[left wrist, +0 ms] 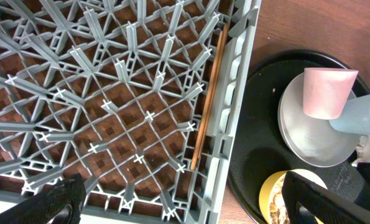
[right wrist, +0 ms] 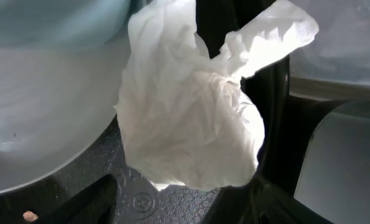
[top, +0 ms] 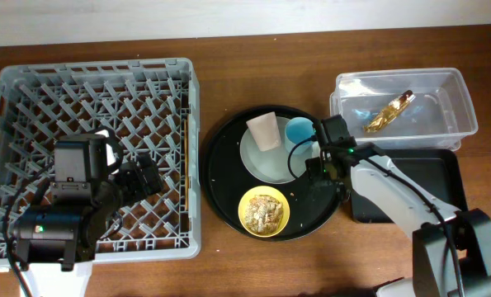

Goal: Sort waste into correct bins and load items into the dishwasher rack
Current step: 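Grasp the white tissue with the right gripper, then drop the white tissue into the clear plastic bin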

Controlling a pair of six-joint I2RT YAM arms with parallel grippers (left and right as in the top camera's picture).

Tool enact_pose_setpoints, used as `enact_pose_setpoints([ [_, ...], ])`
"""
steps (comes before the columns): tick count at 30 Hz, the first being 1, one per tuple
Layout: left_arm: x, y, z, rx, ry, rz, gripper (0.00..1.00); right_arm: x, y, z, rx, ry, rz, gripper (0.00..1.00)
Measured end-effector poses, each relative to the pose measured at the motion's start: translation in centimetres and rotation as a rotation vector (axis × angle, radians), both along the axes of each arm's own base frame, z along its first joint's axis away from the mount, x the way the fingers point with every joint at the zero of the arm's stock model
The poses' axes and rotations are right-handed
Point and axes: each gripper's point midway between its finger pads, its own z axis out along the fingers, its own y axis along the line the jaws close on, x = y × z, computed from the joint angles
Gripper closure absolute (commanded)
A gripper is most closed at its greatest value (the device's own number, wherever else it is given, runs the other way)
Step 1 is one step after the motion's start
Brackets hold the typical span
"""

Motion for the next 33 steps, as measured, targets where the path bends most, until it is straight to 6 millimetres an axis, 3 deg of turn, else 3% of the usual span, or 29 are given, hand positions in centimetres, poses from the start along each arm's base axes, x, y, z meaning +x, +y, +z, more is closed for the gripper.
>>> enact_pose_setpoints([
  [1,0.0,0.0,0.0,0.000,0.000,0.000,0.01,0.1,0.0,-0.3,0.004,-0.014,0.000,0.32],
  [2,0.0,0.0,0.0,0.000,0.000,0.000,0.01,0.1,0.0,-0.7,0.007,-0.024,0.000,0.39],
  [3,0.0,0.0,0.0,0.000,0.000,0.000,0.01,0.7,0.2,-0.6,0.012,-0.052,0.005,0.53],
  [4,0.0,0.0,0.0,0.000,0.001,0.000,0.01,1.3,0.2,-0.4,0.014,-0.080,0.000,0.80],
  [5,0.0,0.0,0.0,0.000,0.000,0.000,0.01,1.4,0.1,-0.4,0.009,-0.086,-0.004,0.93],
  [6,0.0,0.0,0.0,0.000,0.000,0.000,0.01,1.2,0.0,-0.5,-0.001,-0.074,0.001,0.96],
  [8,0.0,0.0,0.0,0.000,0.000,0.000,0.01,0.7,-0.2,-0.7,-0.009,-0.052,-0.005,0.96],
  [11,0.0,0.0,0.0,0.000,0.000,0.000,0.01,-0.9,-0.7,-0.7,-0.031,0.023,-0.003,0.85],
  [12,0.0,0.0,0.0,0.000,-0.001,0.000,0.01,-0.8,-0.7,0.9,-0.028,0.013,-0.003,0.77],
  [13,0.0,0.0,0.0,0.000,0.000,0.000,0.01,-0.5,-0.6,2.2,-0.018,-0.020,-0.005,0.59],
  [14,0.0,0.0,0.0,0.000,0.000,0.000,0.01,-0.1,-0.4,3.2,-0.010,-0.052,-0.003,0.50],
  [15,0.0,0.0,0.0,0.000,0.000,0.000,0.01,0.4,-0.3,3.7,-0.002,-0.077,-0.005,0.48],
  [17,0.0,0.0,0.0,0.000,0.000,0.000,0.01,1.2,-0.1,3.7,0.004,-0.107,-0.006,0.48],
  [19,0.0,0.0,0.0,0.000,0.000,0.000,0.01,2.0,0.1,2.0,0.000,-0.091,-0.007,0.49],
  [20,0.0,0.0,0.0,0.000,0.000,0.000,0.01,2.0,0.1,0.4,-0.011,-0.055,-0.007,0.55],
  [22,0.0,0.0,0.0,0.000,0.001,0.000,0.01,1.8,0.1,-1.6,-0.025,-0.008,-0.004,0.95],
  [25,0.0,0.0,0.0,0.000,0.000,0.000,0.01,1.4,0.0,-1.6,-0.025,0.009,-0.008,0.96],
  [27,0.0,0.0,0.0,0.000,0.000,0.000,0.01,0.7,-0.2,0.8,-0.020,-0.007,-0.007,0.96],
  [30,0.0,0.0,0.0,0.000,0.000,0.000,0.01,1.9,0.1,10.9,0.055,-0.266,-0.009,0.96],
  [32,0.0,0.0,0.0,0.000,0.000,0.000,0.01,2.0,-1.1,15.8,0.043,-0.432,-0.046,0.96],
  [33,0.0,0.0,0.0,0.000,0.000,0.000,0.01,2.8,-2.7,16.9,0.004,-0.489,-0.097,0.96],
])
